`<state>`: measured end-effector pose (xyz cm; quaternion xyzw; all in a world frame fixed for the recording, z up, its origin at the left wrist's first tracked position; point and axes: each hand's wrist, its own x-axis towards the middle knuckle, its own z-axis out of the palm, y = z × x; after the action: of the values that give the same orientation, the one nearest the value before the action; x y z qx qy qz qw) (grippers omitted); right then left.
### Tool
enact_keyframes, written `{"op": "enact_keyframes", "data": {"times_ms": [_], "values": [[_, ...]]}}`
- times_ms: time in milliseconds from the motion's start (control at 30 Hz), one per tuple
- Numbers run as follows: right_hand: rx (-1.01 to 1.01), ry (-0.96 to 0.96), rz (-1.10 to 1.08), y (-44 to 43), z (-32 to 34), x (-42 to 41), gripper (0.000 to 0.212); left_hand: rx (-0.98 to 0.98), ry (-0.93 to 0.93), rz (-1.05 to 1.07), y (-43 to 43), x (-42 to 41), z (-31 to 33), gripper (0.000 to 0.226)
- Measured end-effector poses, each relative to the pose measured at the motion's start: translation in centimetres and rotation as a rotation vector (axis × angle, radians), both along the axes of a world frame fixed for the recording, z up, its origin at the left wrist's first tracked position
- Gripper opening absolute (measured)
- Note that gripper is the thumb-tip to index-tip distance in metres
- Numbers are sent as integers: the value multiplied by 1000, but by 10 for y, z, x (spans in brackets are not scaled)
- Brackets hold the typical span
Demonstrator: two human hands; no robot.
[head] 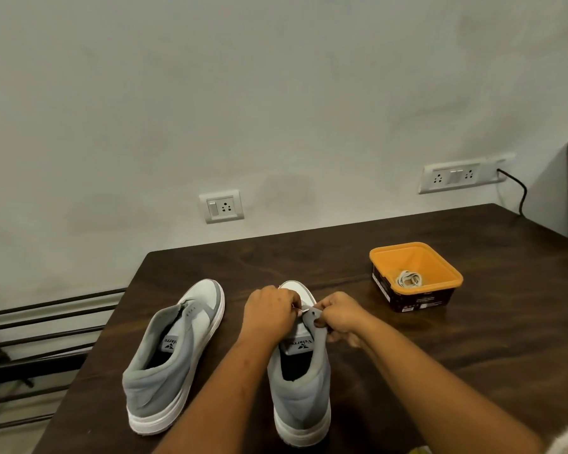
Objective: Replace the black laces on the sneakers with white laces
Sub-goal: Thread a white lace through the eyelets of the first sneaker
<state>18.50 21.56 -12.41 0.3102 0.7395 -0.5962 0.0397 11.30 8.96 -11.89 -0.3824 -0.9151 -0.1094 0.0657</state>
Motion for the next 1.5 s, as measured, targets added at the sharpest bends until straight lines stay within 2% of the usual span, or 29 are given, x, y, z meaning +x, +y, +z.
{"op": "enact_keyframes", "data": {"times_ms": [233, 367, 533, 667, 767, 900, 1000, 1167, 1267, 1433, 1500], "values": [[-32, 10, 1, 0, 2, 1, 25, -28, 69, -39, -3, -2, 3, 27], [-42, 5, 9, 0, 1, 1, 21, -25, 20, -53, 0, 1, 2, 26], [-21, 16, 16, 1, -1, -1, 24, -49, 89, -75, 4, 7, 4, 29], [-40, 24, 54, 3, -1, 2, 18, 15, 32, -37, 5, 8, 1, 28], [-83, 28, 85, 6, 0, 2, 22, 83, -21, 8, 5, 9, -3, 25], [-106, 38, 86, 7, 0, 3, 25, 208, -207, 147, 6, 12, -9, 19], [-118, 42, 94, 7, 0, 4, 25, 246, -271, 191, 9, 13, -11, 13], [-186, 49, 91, 9, -1, 2, 12, 206, -220, 182, 10, 12, -12, 16], [-245, 53, 50, 11, -4, 0, 22, 186, -160, 168, 11, 12, -10, 19], [71, 54, -41, 3, -10, -4, 21, 155, -97, 131, 13, 10, -12, 15], [96, 50, -54, -1, -10, -6, 22, 172, -103, 126, 12, 8, -14, 12]]}}
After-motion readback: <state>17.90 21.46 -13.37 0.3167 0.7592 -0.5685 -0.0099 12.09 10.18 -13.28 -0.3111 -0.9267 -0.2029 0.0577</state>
